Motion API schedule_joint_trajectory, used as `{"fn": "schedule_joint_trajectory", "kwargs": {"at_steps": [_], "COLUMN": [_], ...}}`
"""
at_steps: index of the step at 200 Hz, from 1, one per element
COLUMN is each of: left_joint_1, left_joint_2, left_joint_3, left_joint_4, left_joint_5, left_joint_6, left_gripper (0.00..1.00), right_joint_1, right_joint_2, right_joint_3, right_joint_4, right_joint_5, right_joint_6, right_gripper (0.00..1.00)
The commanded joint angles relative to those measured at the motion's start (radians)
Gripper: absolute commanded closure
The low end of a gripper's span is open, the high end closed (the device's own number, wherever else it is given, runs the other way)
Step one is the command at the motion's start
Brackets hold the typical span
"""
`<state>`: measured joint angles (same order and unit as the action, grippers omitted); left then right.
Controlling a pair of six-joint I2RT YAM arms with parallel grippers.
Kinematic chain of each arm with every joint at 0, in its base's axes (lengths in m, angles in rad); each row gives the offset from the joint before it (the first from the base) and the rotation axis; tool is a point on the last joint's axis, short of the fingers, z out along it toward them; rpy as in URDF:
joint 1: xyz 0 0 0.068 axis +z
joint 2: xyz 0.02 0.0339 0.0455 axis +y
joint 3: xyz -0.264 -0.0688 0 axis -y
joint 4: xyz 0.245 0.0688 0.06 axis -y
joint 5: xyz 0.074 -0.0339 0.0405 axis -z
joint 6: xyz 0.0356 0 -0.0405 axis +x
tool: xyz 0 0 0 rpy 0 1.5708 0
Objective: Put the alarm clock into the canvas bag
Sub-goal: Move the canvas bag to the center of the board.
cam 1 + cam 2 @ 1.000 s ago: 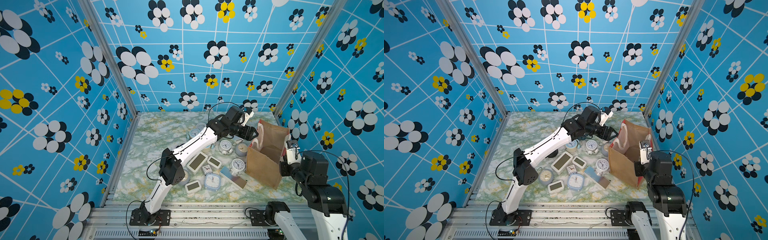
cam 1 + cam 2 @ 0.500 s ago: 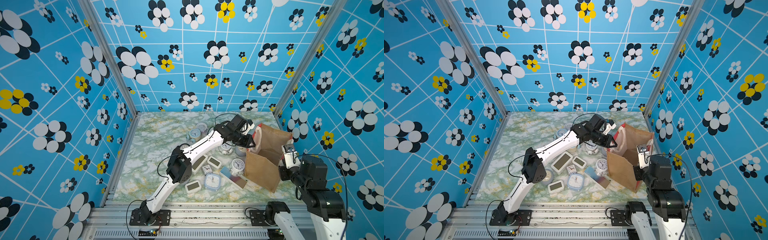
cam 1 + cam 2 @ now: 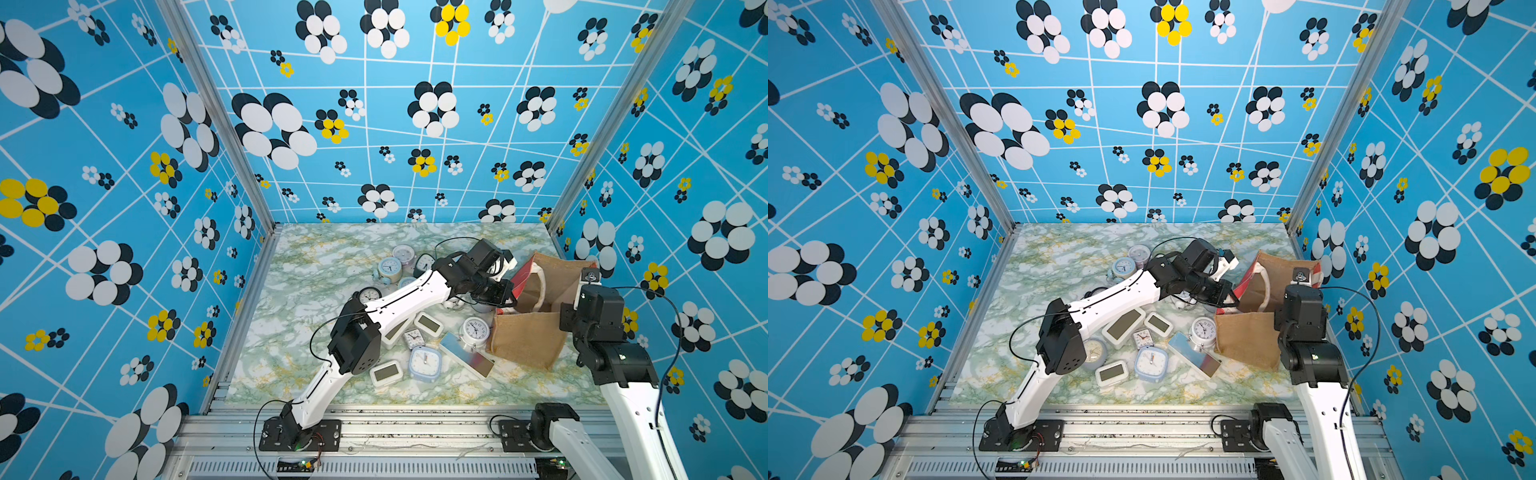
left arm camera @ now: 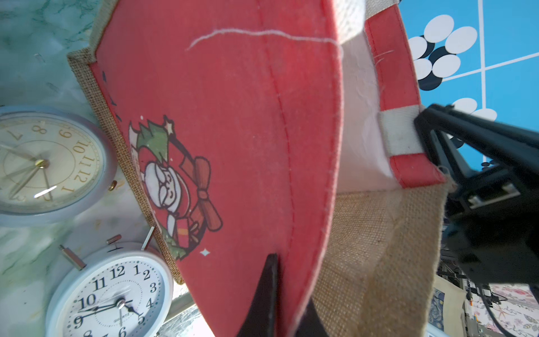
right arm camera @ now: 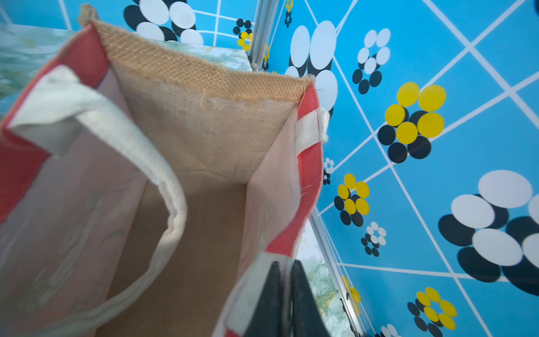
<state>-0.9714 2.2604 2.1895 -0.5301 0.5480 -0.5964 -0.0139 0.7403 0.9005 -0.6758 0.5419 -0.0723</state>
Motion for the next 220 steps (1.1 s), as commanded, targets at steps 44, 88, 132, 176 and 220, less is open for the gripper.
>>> {"fn": "schedule_joint_trajectory", "kwargs": {"at_steps": [44,88,132,176,220], "left_joint_1": [0.023,0.029,0.043,0.051,0.053], "left_joint_2": [-0.078,-0.083,-0.109,-0.110,-0.109], "left_joint_3": [-0.096,-0.114,-0.165,-0.172,-0.171], "left_joint_4": [0.082,0.100,0.131,0.146,0.165], "left_joint_5": [-0.121,-0.144,-0.153,-0.146,-0.134], "left_joint_6": [-0.074,-0.086,-0.097,-0.106,-0.112], "left_gripper": [1.00,1.00,1.00,1.00,1.00], "right_joint_1": [0.002,-0.040,-0.268,-0.470,-0.601], "right_joint_2": [0.024,0.117,0.240,0.300,0.388], "right_joint_3": [0.236,0.252,0.243,0.202,0.044], "right_joint_4": [-0.101,-0.093,-0.040,0.063,0.209], "right_joint_5": [-0.004,0.000,-0.274,-0.452,-0.678], "right_joint_6": [0.220,0.275,0.423,0.506,0.619], "right_gripper": [0.02,0.03,0.14,0.19,0.26]}}
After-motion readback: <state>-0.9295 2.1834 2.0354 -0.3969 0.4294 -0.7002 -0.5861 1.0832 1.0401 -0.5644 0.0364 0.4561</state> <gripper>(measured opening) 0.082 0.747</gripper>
